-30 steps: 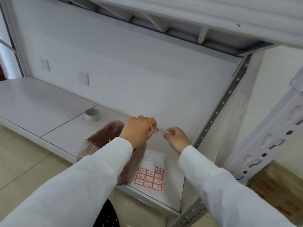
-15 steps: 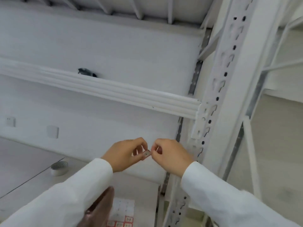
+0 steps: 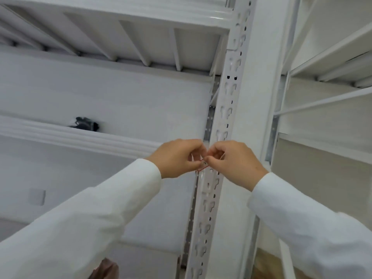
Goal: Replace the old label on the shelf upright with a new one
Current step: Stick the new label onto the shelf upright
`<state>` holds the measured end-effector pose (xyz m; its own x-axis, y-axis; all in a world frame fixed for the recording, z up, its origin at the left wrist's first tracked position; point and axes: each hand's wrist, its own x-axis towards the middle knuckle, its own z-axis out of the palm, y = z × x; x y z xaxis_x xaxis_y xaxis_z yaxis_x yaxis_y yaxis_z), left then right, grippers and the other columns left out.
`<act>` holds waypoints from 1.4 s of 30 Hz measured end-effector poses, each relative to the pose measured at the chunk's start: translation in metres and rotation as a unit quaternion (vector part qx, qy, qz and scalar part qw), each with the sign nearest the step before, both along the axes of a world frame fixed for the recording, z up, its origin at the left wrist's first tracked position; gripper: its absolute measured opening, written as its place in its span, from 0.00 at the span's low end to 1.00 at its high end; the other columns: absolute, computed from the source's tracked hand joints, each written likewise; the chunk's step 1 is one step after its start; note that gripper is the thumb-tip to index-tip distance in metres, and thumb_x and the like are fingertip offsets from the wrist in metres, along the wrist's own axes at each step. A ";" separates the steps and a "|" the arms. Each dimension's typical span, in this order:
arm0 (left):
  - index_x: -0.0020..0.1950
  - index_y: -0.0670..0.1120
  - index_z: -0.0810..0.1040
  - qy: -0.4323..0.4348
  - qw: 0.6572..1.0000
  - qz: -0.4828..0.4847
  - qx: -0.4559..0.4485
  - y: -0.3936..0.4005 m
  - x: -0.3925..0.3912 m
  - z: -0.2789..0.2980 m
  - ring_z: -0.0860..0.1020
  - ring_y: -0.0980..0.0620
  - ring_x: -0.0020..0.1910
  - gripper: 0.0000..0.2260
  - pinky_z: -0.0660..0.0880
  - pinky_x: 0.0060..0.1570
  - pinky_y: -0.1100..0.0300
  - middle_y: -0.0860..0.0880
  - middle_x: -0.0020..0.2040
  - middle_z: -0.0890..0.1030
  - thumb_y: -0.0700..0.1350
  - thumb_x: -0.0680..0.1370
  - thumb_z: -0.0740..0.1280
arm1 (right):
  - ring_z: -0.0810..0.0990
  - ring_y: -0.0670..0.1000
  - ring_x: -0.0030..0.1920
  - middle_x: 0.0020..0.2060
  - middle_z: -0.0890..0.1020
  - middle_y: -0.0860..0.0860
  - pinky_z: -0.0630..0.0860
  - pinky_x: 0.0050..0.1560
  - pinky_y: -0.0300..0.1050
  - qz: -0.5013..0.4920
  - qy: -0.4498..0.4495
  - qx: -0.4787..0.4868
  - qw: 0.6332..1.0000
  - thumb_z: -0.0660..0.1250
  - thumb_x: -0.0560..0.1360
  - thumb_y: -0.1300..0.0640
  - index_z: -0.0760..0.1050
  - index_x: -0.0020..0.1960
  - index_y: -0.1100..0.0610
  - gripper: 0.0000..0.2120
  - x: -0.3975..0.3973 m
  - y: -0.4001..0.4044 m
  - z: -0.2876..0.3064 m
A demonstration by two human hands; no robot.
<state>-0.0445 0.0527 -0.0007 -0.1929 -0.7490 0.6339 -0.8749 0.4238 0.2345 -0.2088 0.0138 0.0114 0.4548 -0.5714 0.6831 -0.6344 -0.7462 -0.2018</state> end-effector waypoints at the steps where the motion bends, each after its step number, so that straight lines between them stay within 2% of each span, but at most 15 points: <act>1: 0.48 0.56 0.72 -0.001 1.000 0.001 -0.001 -0.003 -0.005 0.003 0.78 0.53 0.45 0.06 0.74 0.49 0.54 0.58 0.40 0.79 0.49 0.74 0.68 | 0.77 0.47 0.38 0.35 0.80 0.44 0.74 0.40 0.43 -0.008 0.000 -0.009 1.000 0.67 0.72 0.50 0.78 0.39 0.48 0.04 -0.003 -0.003 0.001; 4: 0.66 0.54 0.66 0.067 0.997 -0.027 -0.011 -0.010 -0.014 0.012 0.79 0.53 0.51 0.23 0.74 0.54 0.55 0.56 0.48 0.82 0.50 0.74 0.69 | 0.74 0.47 0.34 0.31 0.76 0.44 0.68 0.33 0.40 -0.018 -0.016 -0.010 1.000 0.65 0.74 0.51 0.76 0.38 0.50 0.07 -0.016 -0.015 0.006; 6: 0.73 0.53 0.58 0.134 0.990 -0.041 -0.018 -0.015 -0.011 0.017 0.77 0.54 0.56 0.32 0.72 0.59 0.57 0.55 0.56 0.79 0.50 0.74 0.70 | 0.72 0.46 0.31 0.29 0.75 0.44 0.66 0.32 0.38 -0.014 -0.087 0.031 0.996 0.65 0.74 0.53 0.77 0.37 0.53 0.08 -0.028 -0.027 0.011; 9: 0.73 0.50 0.60 0.225 0.974 -0.034 -0.012 -0.026 -0.001 0.028 0.74 0.54 0.60 0.27 0.68 0.58 0.60 0.52 0.62 0.75 0.49 0.77 0.67 | 0.74 0.49 0.34 0.32 0.77 0.50 0.72 0.39 0.43 0.035 -0.279 0.156 0.947 0.66 0.74 0.57 0.77 0.35 0.55 0.09 -0.044 -0.041 0.021; 11: 0.72 0.48 0.63 0.281 0.959 -0.041 -0.002 -0.039 0.001 0.031 0.75 0.53 0.61 0.24 0.68 0.60 0.59 0.50 0.62 0.77 0.50 0.78 0.65 | 0.74 0.47 0.35 0.35 0.76 0.50 0.73 0.40 0.42 0.053 -0.348 0.218 0.911 0.66 0.74 0.58 0.76 0.35 0.54 0.09 -0.047 -0.046 0.027; 14: 0.72 0.50 0.62 0.329 0.942 -0.054 0.046 -0.059 -0.005 0.026 0.75 0.52 0.63 0.24 0.67 0.69 0.52 0.50 0.62 0.78 0.55 0.79 0.61 | 0.72 0.49 0.36 0.35 0.75 0.52 0.72 0.40 0.42 0.049 -0.331 0.229 0.914 0.67 0.74 0.58 0.77 0.36 0.56 0.08 -0.039 -0.047 0.030; 16: 0.70 0.52 0.66 0.285 0.956 -0.024 0.064 -0.071 -0.010 0.019 0.77 0.51 0.62 0.22 0.67 0.68 0.49 0.53 0.61 0.79 0.59 0.78 0.58 | 0.70 0.50 0.36 0.35 0.73 0.53 0.69 0.39 0.43 0.032 -0.301 0.212 0.929 0.68 0.73 0.58 0.79 0.37 0.58 0.06 -0.031 -0.044 0.027; 18: 0.62 0.53 0.74 0.217 0.972 0.024 0.082 -0.073 -0.014 0.017 0.77 0.51 0.60 0.18 0.68 0.65 0.50 0.56 0.56 0.81 0.59 0.79 0.53 | 0.68 0.49 0.31 0.30 0.72 0.51 0.67 0.34 0.39 0.002 -0.264 0.192 0.945 0.68 0.72 0.57 0.80 0.38 0.59 0.07 -0.025 -0.040 0.024; 20: 0.55 0.52 0.79 0.186 0.976 0.038 0.107 -0.072 -0.014 0.018 0.78 0.50 0.58 0.21 0.69 0.64 0.52 0.55 0.55 0.83 0.60 0.79 0.50 | 0.66 0.47 0.28 0.28 0.71 0.51 0.63 0.29 0.39 -0.017 -0.238 0.179 0.955 0.68 0.72 0.56 0.80 0.41 0.64 0.09 -0.022 -0.039 0.022; 23: 0.53 0.53 0.81 0.187 0.975 0.011 0.123 -0.073 -0.009 0.018 0.79 0.50 0.58 0.28 0.68 0.66 0.48 0.57 0.53 0.84 0.66 0.70 0.49 | 0.66 0.47 0.28 0.30 0.71 0.51 0.64 0.26 0.36 -0.025 -0.218 0.172 0.960 0.69 0.71 0.56 0.79 0.43 0.67 0.12 -0.019 -0.039 0.021; 27: 0.52 0.54 0.82 0.201 0.971 0.002 0.126 -0.073 -0.008 0.020 0.79 0.50 0.58 0.29 0.68 0.67 0.48 0.56 0.53 0.84 0.68 0.69 0.50 | 0.66 0.47 0.27 0.29 0.72 0.51 0.64 0.28 0.38 -0.027 -0.203 0.166 0.965 0.68 0.71 0.57 0.79 0.39 0.65 0.11 -0.015 -0.041 0.019; 30: 0.50 0.53 0.82 0.203 0.970 -0.009 0.132 -0.072 -0.009 0.020 0.78 0.49 0.59 0.28 0.68 0.67 0.48 0.54 0.54 0.84 0.67 0.69 0.51 | 0.66 0.47 0.27 0.26 0.71 0.49 0.64 0.29 0.39 -0.030 -0.201 0.165 0.965 0.68 0.71 0.57 0.75 0.31 0.58 0.11 -0.013 -0.043 0.017; 33: 0.40 0.52 0.80 0.204 0.971 -0.007 0.127 -0.074 -0.008 0.018 0.79 0.47 0.58 0.25 0.69 0.66 0.47 0.50 0.53 0.84 0.68 0.67 0.53 | 0.65 0.47 0.26 0.23 0.69 0.47 0.63 0.29 0.39 -0.029 -0.214 0.165 0.962 0.68 0.71 0.58 0.70 0.26 0.55 0.15 -0.010 -0.045 0.014; 37: 0.44 0.49 0.81 0.209 0.970 -0.005 0.124 -0.077 -0.008 0.017 0.79 0.46 0.58 0.31 0.70 0.65 0.47 0.49 0.53 0.85 0.71 0.62 0.52 | 0.65 0.48 0.27 0.24 0.69 0.48 0.63 0.30 0.39 -0.036 -0.212 0.161 0.963 0.66 0.71 0.59 0.69 0.26 0.55 0.15 -0.006 -0.046 0.013; 42: 0.42 0.47 0.80 0.204 0.972 -0.001 0.119 -0.079 -0.009 0.018 0.79 0.44 0.58 0.27 0.71 0.65 0.47 0.46 0.53 0.84 0.67 0.66 0.54 | 0.66 0.50 0.31 0.27 0.71 0.51 0.64 0.31 0.40 -0.045 -0.211 0.142 0.966 0.66 0.71 0.59 0.71 0.29 0.57 0.12 -0.006 -0.045 0.012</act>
<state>-0.0533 -0.0262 0.0168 0.0368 -0.8840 0.4661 -0.6880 0.3159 0.6534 -0.2145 -0.0314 0.0237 0.1102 -0.7871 0.6068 -0.5109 -0.5686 -0.6447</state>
